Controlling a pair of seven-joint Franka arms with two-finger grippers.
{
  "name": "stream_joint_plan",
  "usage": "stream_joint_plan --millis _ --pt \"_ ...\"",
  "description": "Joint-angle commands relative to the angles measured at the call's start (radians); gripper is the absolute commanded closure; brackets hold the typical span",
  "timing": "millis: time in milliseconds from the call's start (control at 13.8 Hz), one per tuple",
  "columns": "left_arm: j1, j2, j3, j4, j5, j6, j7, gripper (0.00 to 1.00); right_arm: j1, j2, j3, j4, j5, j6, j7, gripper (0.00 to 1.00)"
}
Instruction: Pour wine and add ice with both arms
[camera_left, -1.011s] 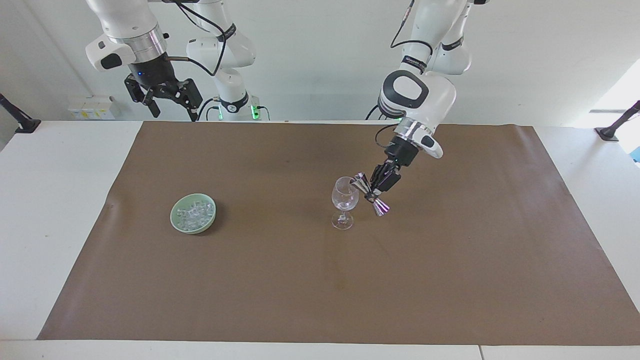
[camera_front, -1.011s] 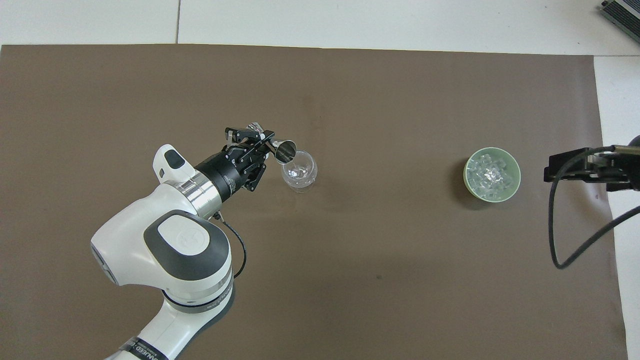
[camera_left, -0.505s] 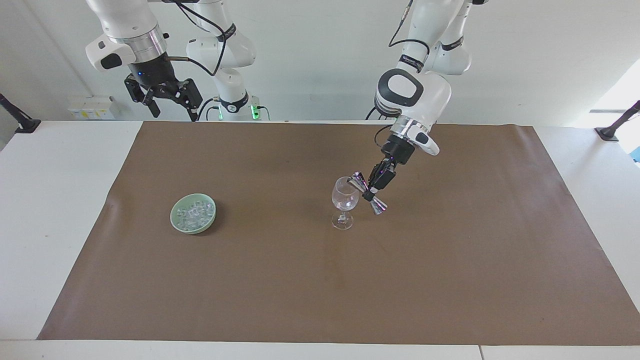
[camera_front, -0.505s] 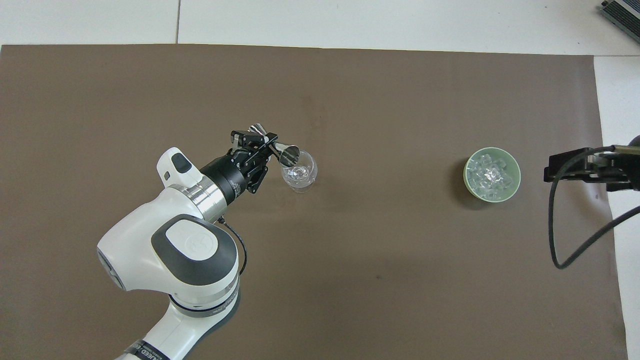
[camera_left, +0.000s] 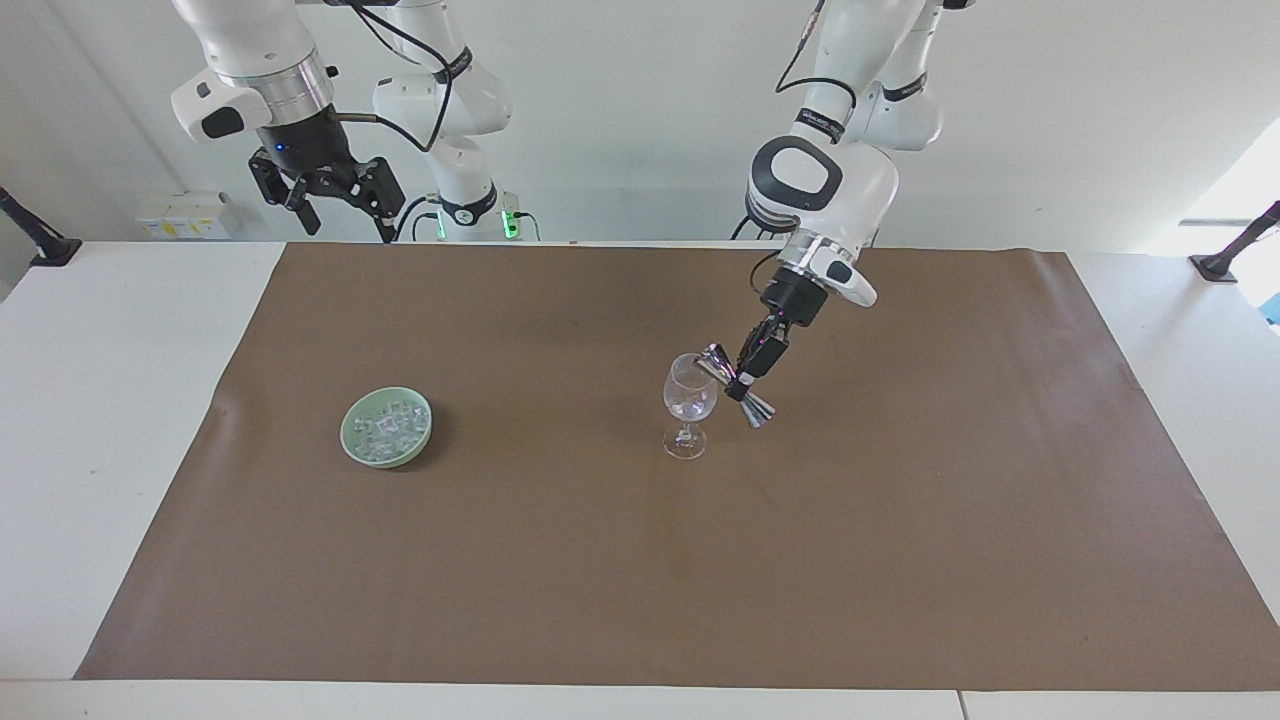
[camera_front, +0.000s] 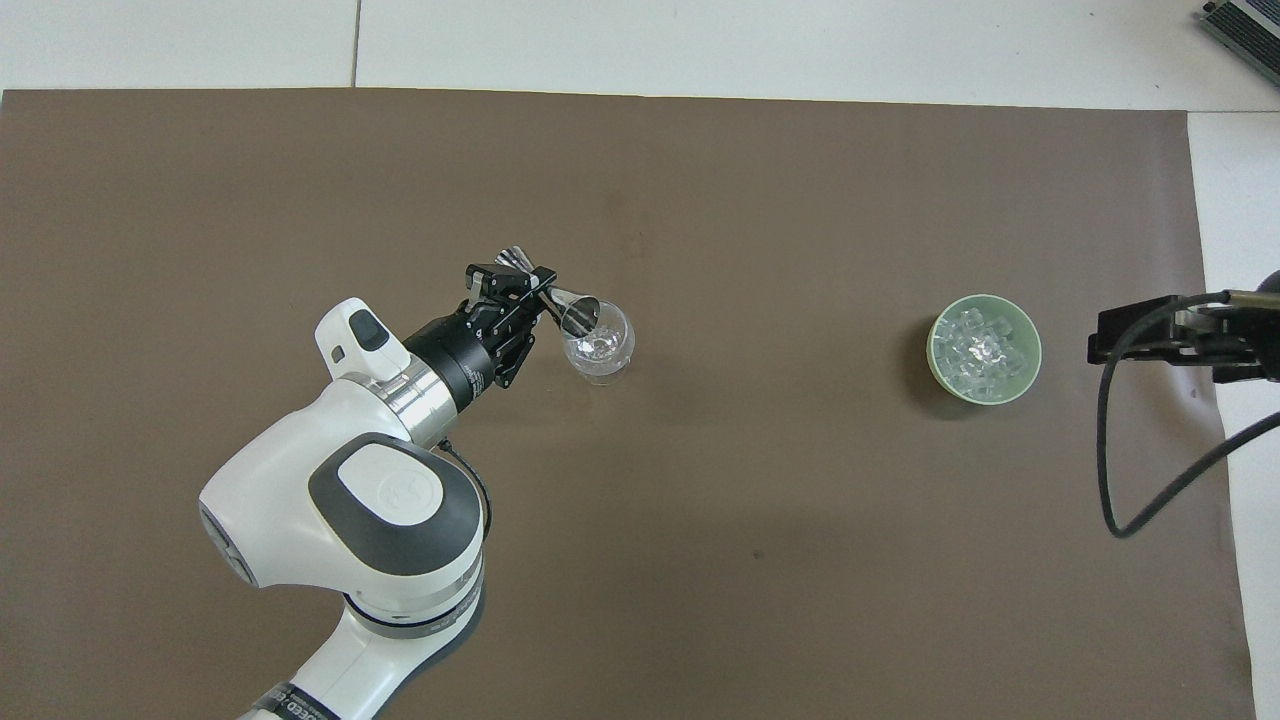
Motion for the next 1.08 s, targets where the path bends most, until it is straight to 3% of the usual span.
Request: stream_joint_plan --millis 0,1011 --pt "-0.026 0.003 0.016 0.013 -0.012 0.018 0.034 1.0 -0.001 -0.02 0.003 -0.024 -0.011 0.013 -0.001 0.0" --pt "-0.026 0.007 0.015 0.036 -0.01 0.019 0.143 1.0 -0.001 -0.02 0.003 -0.024 -0.011 0.013 -0.001 0.0"
